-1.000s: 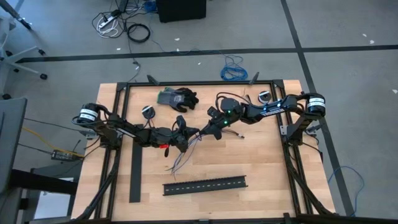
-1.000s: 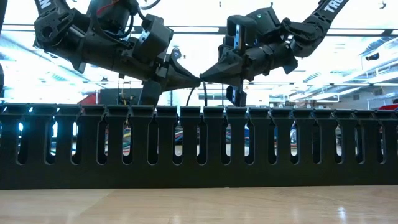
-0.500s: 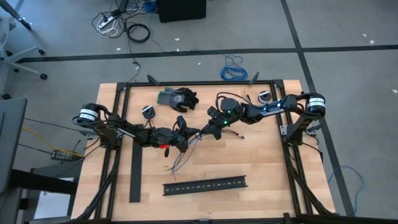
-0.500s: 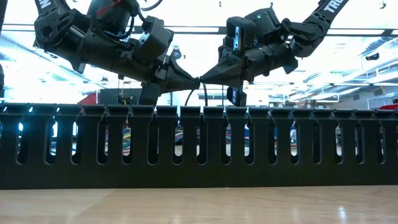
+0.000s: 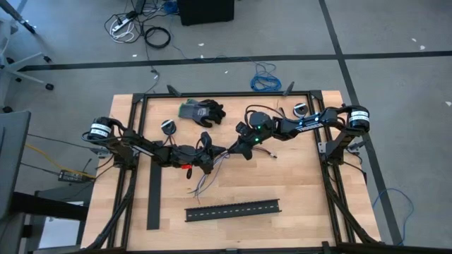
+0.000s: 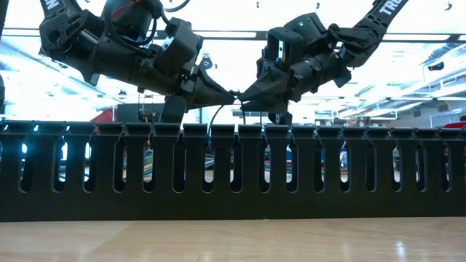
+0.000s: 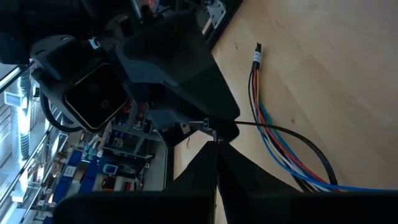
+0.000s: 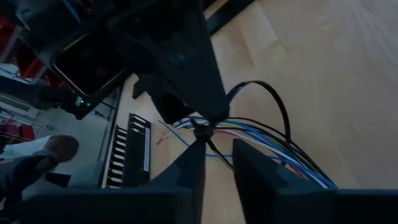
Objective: Ziptie cables
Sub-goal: Wrap the cables together using the black zip tie
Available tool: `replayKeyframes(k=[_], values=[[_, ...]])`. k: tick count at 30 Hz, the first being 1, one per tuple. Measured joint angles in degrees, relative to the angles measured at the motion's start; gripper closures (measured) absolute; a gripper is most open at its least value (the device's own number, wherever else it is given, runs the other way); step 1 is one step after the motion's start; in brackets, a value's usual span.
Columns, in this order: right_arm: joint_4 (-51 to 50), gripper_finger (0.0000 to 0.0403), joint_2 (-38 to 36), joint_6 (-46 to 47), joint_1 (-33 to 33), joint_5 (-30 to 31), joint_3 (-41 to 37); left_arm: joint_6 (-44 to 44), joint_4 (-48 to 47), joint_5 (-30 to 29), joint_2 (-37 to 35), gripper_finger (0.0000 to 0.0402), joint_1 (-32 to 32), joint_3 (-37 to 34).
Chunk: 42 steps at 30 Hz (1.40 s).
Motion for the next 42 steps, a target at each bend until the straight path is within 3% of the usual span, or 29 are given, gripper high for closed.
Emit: replayKeyframes(k=[5,10,17,29,42], values=[[-0.1,0.0265,0.0,-0.6,0.0,0.1,0.0,-0.1,0.1,0.0,0.0,0.0401,0.0,0.0],[1.5,0.0220,0.0,-1.9,0.0,-4.4,0.0,-1.1,0.0,0.0,0.0,0.0401,0.0,0.0],[4.1,0.0181,0.0,-7.5,-0.1,-6.7,0.0,-1.6,-1.0,-0.1,0.0,0.0401,0.0,0.0],[3.8,0.0189,0.0,-17.1,-0.1,-5.6,0.0,-1.6,-1.0,-0.3,0.0,0.0401,0.1,0.0],[3.8,0.0197,0.0,-19.3,-1.8,-4.6,0.0,-3.1,-1.3,-0.3,0.0,0.0401,0.1,0.0]])
